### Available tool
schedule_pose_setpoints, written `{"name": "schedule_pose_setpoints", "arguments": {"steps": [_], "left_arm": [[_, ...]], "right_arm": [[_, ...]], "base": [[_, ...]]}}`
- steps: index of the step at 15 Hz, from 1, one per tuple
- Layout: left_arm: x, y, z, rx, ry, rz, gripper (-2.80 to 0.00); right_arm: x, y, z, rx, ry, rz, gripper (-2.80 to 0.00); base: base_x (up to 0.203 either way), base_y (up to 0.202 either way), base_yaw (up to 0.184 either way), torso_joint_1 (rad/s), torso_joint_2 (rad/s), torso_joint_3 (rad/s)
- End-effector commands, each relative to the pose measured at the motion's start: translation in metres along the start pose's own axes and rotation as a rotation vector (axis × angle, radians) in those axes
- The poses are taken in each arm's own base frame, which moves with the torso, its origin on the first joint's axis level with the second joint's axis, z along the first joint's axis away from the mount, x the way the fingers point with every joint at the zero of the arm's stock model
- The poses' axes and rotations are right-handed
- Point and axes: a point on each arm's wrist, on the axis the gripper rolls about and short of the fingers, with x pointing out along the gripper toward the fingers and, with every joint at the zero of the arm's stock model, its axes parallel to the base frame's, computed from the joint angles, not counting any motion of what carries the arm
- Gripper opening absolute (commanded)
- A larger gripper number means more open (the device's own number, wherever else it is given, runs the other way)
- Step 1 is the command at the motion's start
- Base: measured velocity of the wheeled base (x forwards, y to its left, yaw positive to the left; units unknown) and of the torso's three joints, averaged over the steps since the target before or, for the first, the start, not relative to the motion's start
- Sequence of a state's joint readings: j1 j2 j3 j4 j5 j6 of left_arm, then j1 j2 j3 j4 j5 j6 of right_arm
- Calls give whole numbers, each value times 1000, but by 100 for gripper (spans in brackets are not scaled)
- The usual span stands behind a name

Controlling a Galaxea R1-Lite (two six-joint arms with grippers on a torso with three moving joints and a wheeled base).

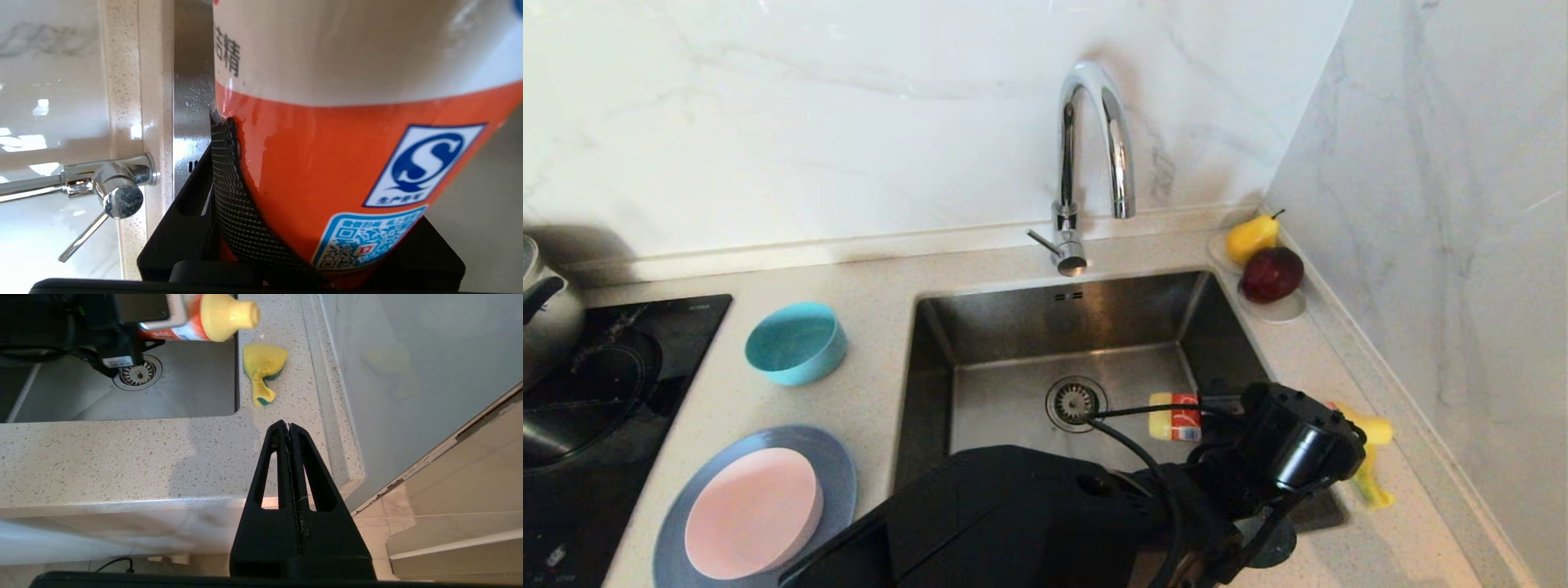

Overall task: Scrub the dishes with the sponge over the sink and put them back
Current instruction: Squeeze it onto the sponge

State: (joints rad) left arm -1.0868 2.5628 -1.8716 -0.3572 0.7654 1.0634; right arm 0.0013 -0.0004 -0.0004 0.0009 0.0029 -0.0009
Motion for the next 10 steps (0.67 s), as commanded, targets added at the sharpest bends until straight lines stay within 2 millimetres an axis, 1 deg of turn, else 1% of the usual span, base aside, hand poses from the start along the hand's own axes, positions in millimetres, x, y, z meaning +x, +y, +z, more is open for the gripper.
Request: {"name": "schedule_pose_setpoints", "arguments": {"steps": [1, 4, 10], "left_arm": [[11, -13, -2, 28, 25, 4, -280], [17, -18, -4, 82, 82, 32, -280], [21, -24, -7, 105, 124, 54, -280]], "right_arm": [[0, 0, 0, 1, -2, 0, -280], [0, 0, 0, -1, -2, 0, -280], [0, 0, 0, -1, 0, 0, -280]], "base": [[0, 0, 0, 0, 0, 0], [0, 0, 0, 0, 0, 0], [0, 0, 0, 0, 0, 0]]}}
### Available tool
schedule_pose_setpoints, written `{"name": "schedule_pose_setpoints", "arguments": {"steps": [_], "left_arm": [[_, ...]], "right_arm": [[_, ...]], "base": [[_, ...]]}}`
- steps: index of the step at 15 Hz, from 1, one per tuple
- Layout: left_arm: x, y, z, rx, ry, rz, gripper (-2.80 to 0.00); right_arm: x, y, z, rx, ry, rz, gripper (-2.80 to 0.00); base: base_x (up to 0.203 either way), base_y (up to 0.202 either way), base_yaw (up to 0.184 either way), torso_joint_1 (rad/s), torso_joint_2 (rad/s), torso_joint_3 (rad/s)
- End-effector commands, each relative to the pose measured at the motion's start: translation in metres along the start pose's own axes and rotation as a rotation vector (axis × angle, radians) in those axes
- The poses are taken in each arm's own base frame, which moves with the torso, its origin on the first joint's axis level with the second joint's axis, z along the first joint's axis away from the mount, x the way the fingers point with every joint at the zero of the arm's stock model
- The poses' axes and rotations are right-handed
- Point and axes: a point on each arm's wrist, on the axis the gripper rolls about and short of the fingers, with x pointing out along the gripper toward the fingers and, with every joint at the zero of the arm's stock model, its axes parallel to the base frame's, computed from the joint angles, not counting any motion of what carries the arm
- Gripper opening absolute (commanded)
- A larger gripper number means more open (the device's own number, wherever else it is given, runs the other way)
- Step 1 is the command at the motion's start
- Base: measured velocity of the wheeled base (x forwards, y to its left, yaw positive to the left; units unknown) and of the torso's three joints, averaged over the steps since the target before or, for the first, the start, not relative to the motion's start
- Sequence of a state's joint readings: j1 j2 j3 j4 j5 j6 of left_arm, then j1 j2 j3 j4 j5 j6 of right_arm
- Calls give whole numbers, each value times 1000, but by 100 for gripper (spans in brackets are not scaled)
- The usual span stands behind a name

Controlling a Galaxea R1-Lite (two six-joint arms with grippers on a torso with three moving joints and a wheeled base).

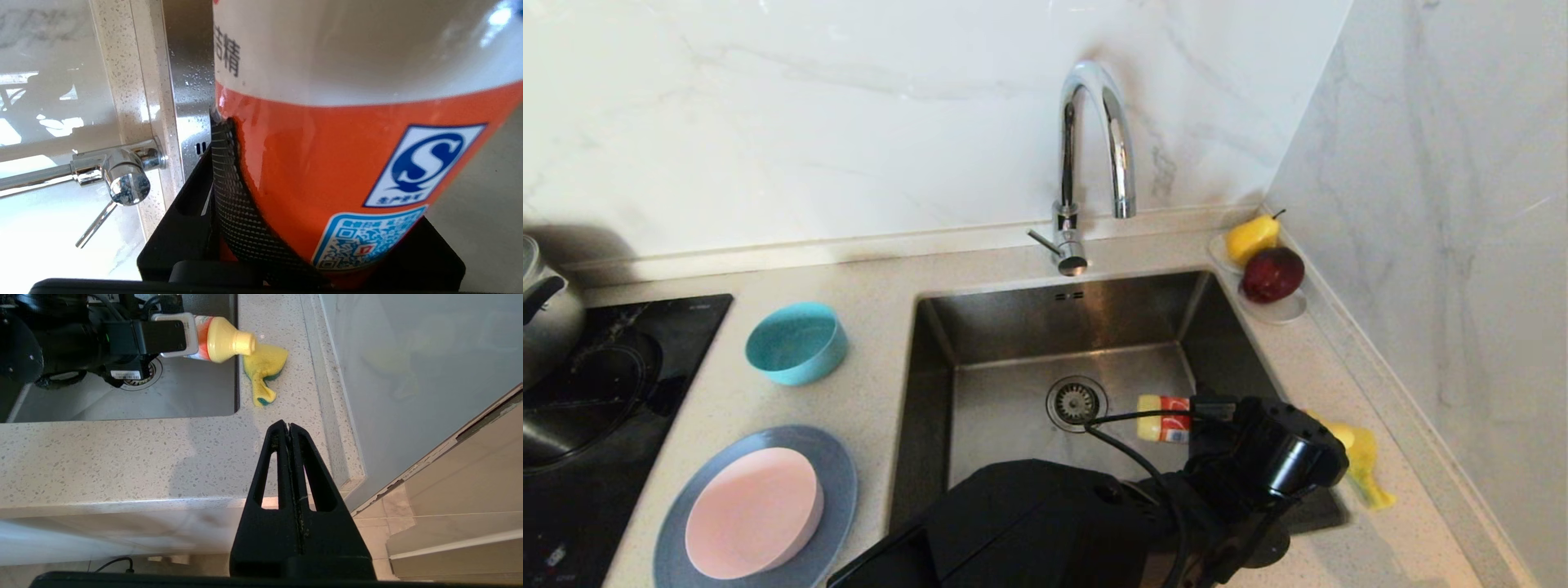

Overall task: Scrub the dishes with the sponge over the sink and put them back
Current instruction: Squeeze it onto the sponge

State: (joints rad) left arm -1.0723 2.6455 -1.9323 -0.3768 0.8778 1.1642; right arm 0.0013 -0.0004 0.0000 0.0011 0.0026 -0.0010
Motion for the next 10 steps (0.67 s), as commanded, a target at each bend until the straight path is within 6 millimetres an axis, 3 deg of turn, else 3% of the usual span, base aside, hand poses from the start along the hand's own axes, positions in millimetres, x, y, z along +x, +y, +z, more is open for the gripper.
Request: {"name": "schedule_pose_setpoints", "arguments": {"steps": [1, 10], "left_arm": [[2, -3, 0, -3, 5, 11, -280], [2, 1, 2, -31, -10, 48, -280]], "right_arm": [[0, 0, 0, -1, -1, 1, -280], [0, 0, 0, -1, 0, 1, -280]], "base": [[0, 0, 0, 0, 0, 0], [0, 0, 0, 0, 0, 0]]}}
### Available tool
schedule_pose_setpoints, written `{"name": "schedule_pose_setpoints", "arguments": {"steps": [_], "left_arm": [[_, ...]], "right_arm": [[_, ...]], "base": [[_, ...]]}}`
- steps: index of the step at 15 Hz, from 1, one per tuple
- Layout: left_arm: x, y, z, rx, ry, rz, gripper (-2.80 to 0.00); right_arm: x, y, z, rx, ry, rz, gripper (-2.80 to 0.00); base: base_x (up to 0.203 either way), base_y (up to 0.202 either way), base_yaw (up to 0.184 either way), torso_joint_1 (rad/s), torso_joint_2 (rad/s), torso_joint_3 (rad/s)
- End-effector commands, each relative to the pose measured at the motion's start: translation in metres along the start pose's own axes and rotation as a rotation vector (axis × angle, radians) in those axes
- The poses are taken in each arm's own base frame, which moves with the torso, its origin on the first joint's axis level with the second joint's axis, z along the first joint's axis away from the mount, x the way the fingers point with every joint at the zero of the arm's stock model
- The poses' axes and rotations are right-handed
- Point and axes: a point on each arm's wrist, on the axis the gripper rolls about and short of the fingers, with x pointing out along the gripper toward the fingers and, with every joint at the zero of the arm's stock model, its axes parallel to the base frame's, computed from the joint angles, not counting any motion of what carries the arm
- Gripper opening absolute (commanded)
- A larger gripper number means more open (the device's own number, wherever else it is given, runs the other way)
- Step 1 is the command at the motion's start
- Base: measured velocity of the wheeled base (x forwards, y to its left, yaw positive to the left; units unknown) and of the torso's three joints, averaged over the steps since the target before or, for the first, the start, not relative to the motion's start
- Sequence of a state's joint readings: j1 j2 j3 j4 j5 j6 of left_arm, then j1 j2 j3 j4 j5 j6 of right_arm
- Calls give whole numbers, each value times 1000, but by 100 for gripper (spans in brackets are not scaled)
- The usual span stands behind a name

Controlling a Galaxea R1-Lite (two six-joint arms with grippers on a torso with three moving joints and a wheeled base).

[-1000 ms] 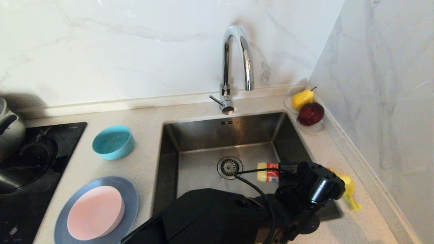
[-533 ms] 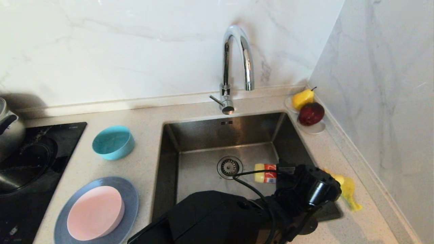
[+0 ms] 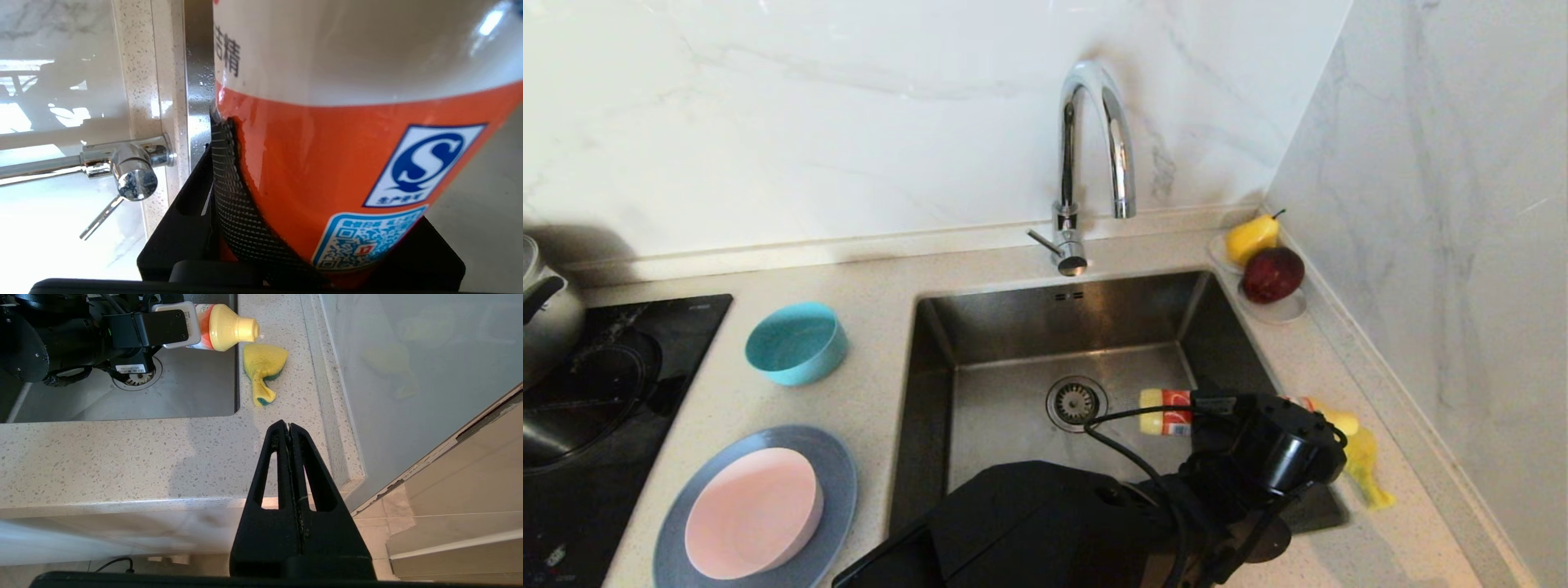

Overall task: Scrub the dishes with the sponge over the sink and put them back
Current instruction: Squeeze it onto the sponge

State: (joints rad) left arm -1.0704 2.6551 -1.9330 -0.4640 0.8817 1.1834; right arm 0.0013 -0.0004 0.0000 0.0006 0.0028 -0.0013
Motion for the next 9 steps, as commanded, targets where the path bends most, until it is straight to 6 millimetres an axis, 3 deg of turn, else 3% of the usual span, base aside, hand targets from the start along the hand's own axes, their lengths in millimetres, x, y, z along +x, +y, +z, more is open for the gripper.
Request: {"name": "schedule_pose_setpoints", "arguments": {"steps": [1, 9], "left_arm": [[0, -4, 0, 15, 4, -2, -280], [1, -6, 0, 58, 5, -4, -280]], "right_arm": [[0, 0, 0, 0, 0, 1, -280], [0, 0, 0, 0, 0, 1, -280]], "base": [[0, 0, 0, 0, 0, 0], [0, 0, 0, 0, 0, 0]]}}
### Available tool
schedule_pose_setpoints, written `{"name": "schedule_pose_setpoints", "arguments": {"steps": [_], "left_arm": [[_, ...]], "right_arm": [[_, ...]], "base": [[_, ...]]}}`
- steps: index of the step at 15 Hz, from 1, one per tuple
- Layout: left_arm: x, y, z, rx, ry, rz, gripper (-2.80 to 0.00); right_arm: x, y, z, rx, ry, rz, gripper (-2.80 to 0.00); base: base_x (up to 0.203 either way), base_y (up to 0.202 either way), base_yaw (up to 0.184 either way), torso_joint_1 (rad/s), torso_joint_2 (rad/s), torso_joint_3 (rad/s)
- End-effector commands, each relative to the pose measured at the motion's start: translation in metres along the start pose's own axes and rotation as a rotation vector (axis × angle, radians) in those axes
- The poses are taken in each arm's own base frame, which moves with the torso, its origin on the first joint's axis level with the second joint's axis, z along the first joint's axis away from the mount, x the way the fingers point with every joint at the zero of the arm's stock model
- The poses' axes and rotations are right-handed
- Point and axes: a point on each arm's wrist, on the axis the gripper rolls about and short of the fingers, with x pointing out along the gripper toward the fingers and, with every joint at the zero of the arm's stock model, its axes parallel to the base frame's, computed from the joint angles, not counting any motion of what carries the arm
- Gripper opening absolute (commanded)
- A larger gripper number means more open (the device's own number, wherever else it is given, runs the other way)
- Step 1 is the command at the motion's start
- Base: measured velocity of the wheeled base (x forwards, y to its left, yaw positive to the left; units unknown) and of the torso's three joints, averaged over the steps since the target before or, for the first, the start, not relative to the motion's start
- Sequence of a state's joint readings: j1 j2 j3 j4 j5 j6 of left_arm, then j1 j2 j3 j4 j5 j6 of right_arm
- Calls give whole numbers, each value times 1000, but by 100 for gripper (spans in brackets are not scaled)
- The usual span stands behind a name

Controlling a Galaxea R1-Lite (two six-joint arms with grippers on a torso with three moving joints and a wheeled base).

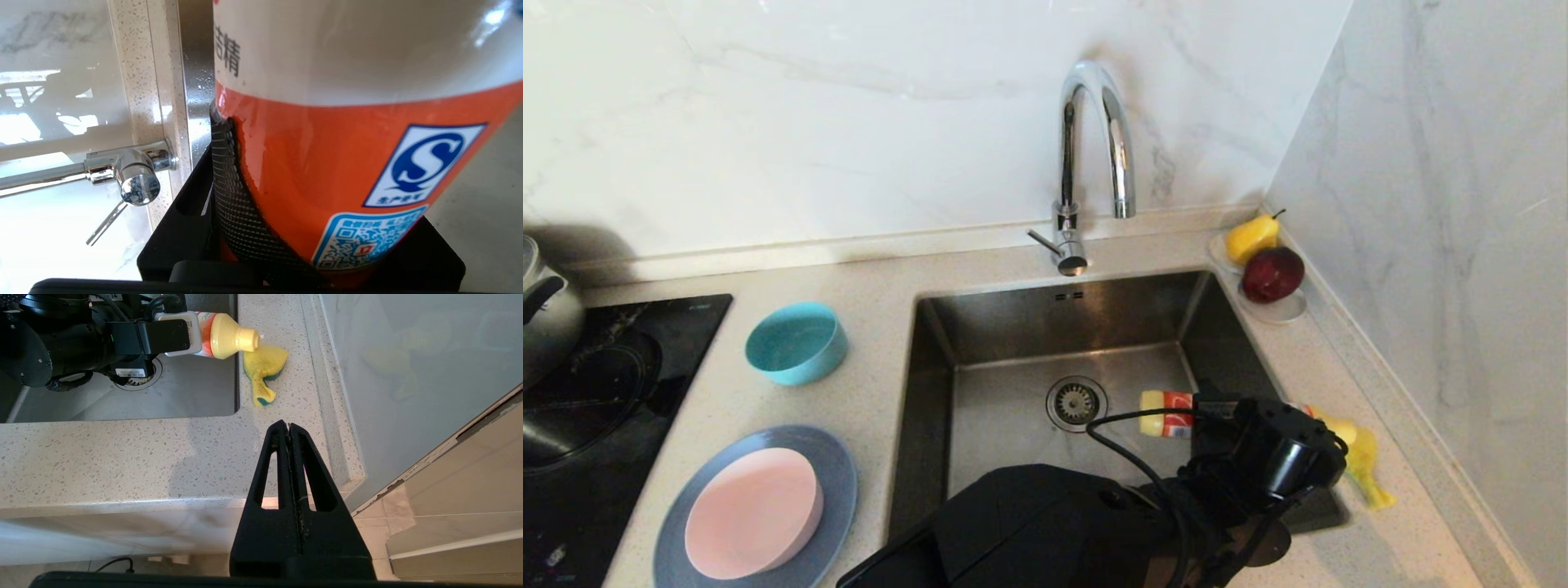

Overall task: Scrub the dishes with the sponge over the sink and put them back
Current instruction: Squeeze it onto the sponge, then place the dish soap on the table

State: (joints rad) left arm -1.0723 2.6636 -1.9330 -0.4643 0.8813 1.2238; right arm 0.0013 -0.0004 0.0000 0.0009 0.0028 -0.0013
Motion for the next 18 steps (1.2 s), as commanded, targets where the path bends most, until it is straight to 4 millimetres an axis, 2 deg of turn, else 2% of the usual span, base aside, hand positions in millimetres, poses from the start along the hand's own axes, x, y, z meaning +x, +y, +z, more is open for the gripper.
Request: {"name": "schedule_pose_setpoints", "arguments": {"steps": [1, 14, 18], "left_arm": [[1, -2, 0, 13, 5, 3, -280], [1, -1, 1, -7, 13, 37, -280], [-1, 10, 2, -44, 1, 68, -280]], "right_arm": [[0, 0, 0, 0, 0, 1, -280], [0, 0, 0, 1, 0, 1, -280], [0, 0, 0, 0, -1, 1, -280]], "base": [[0, 0, 0, 0, 0, 0], [0, 0, 0, 0, 0, 0], [0, 0, 0, 0, 0, 0]]}}
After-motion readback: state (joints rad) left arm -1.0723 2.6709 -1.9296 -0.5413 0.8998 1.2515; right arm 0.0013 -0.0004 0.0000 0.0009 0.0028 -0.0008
